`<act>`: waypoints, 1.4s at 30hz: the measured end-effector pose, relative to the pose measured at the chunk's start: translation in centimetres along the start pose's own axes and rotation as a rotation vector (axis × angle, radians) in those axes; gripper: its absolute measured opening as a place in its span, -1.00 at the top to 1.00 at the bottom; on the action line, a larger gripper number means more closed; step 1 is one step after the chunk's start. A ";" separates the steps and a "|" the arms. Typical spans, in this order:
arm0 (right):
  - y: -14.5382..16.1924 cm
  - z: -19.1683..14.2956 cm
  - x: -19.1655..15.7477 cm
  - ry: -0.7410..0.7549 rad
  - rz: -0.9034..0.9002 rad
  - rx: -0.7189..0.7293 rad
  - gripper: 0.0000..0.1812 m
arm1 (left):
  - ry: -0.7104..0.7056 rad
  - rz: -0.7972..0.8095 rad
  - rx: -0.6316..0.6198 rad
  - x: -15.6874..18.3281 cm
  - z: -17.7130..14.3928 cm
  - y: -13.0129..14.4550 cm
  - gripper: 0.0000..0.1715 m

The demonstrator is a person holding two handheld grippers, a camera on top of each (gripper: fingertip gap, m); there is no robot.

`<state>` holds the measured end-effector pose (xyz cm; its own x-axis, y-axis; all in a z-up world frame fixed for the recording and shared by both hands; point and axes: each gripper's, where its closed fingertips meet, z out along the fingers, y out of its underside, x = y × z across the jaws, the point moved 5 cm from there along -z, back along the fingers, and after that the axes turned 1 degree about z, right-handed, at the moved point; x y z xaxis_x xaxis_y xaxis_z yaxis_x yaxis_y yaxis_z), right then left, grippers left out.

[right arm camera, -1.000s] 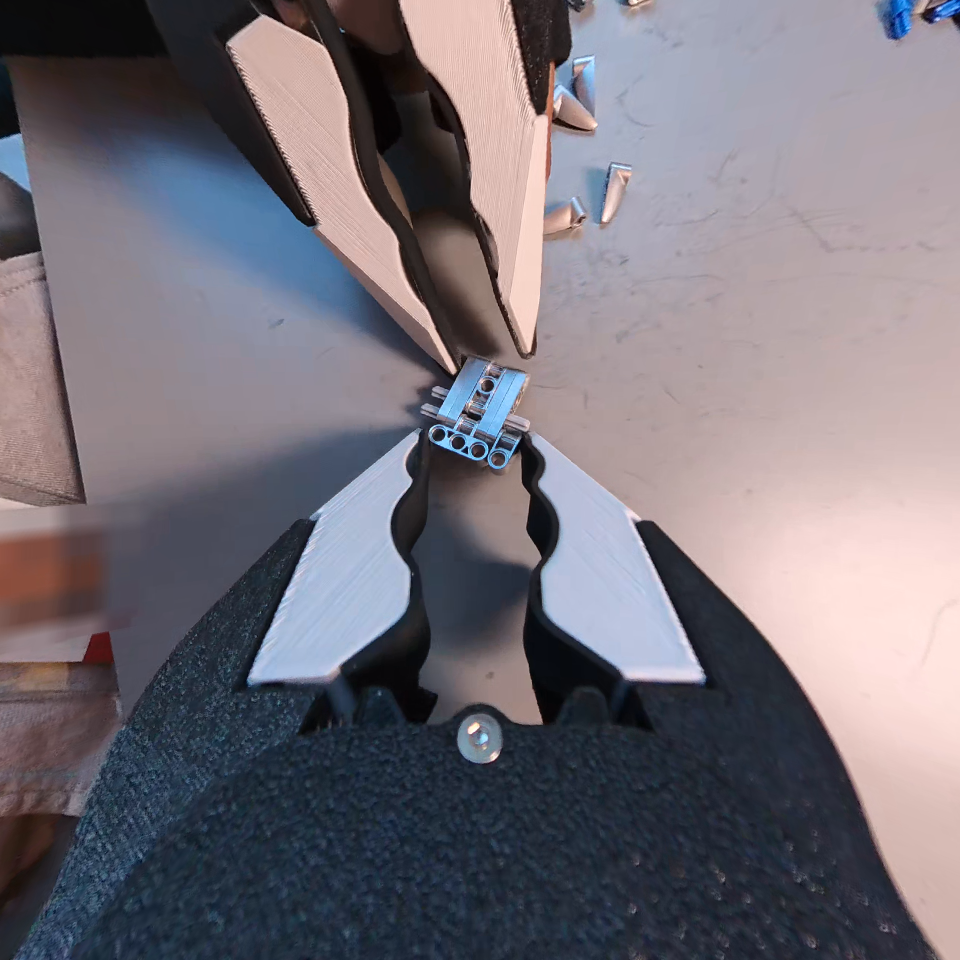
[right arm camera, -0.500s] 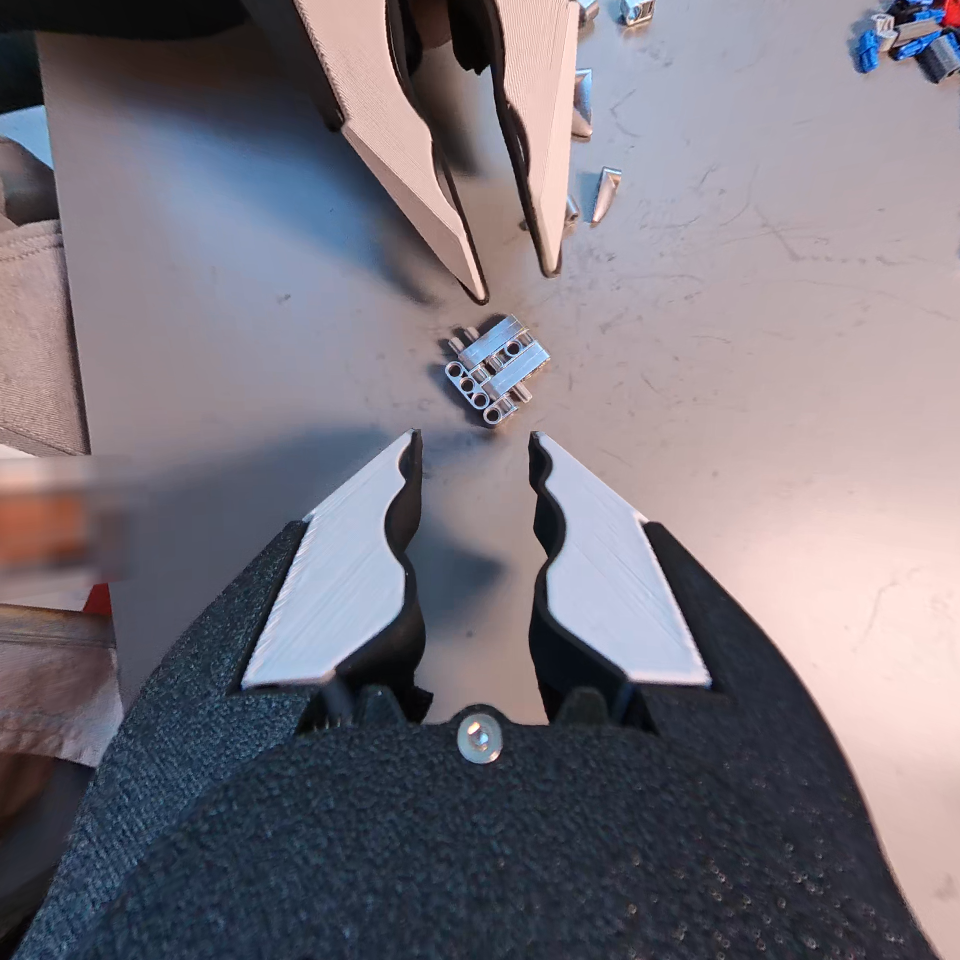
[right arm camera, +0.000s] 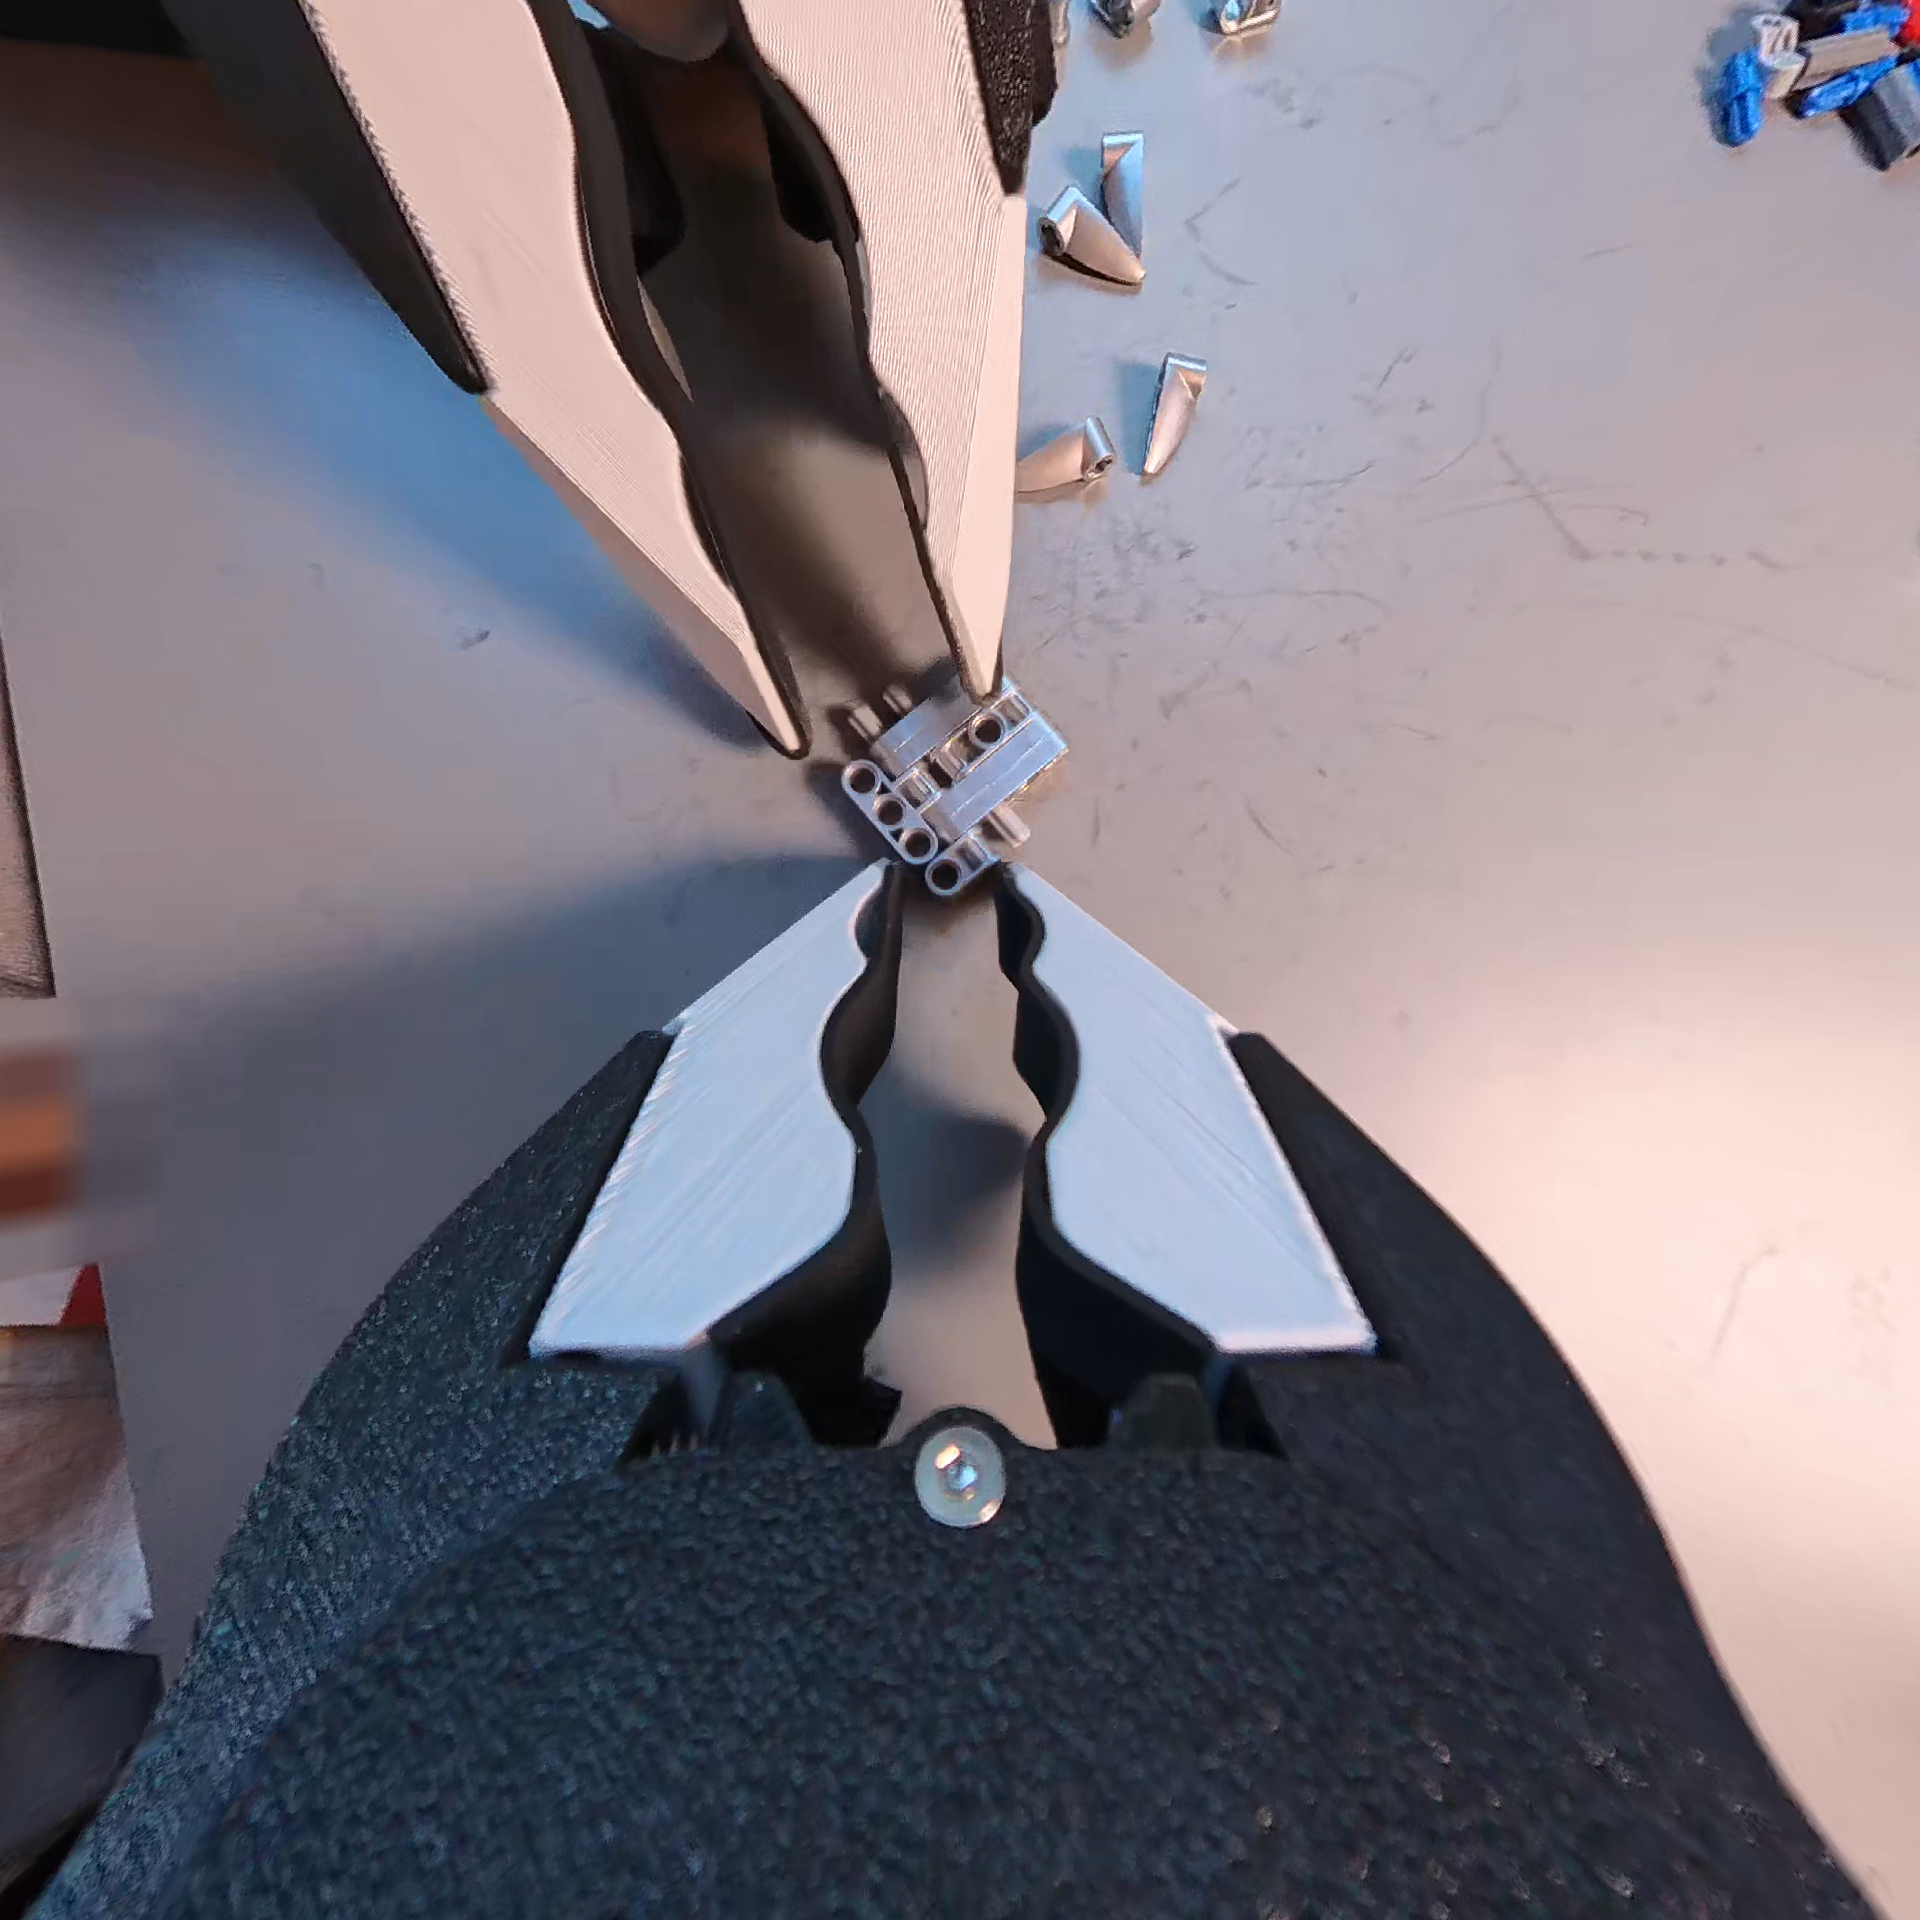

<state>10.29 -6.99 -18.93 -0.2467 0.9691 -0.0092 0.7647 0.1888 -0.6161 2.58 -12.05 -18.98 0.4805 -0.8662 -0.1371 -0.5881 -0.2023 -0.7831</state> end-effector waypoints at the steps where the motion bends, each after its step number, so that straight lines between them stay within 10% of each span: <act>1: 0.0 0.0 -0.1 0.005 0.014 -0.002 0.86 | -0.004 -0.001 -0.006 0.0 0.0 0.1 0.68; 42: -1.1 1.2 0.8 -0.112 -0.179 0.124 0.40 | -0.049 -0.088 0.004 -2.1 -1.4 1.0 0.53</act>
<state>8.51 -6.64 -19.20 -0.4418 0.8967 0.0256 0.6254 0.3284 -0.7078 0.05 -11.05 -18.67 0.5616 -0.8217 -0.0970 -0.5397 -0.2750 -0.7957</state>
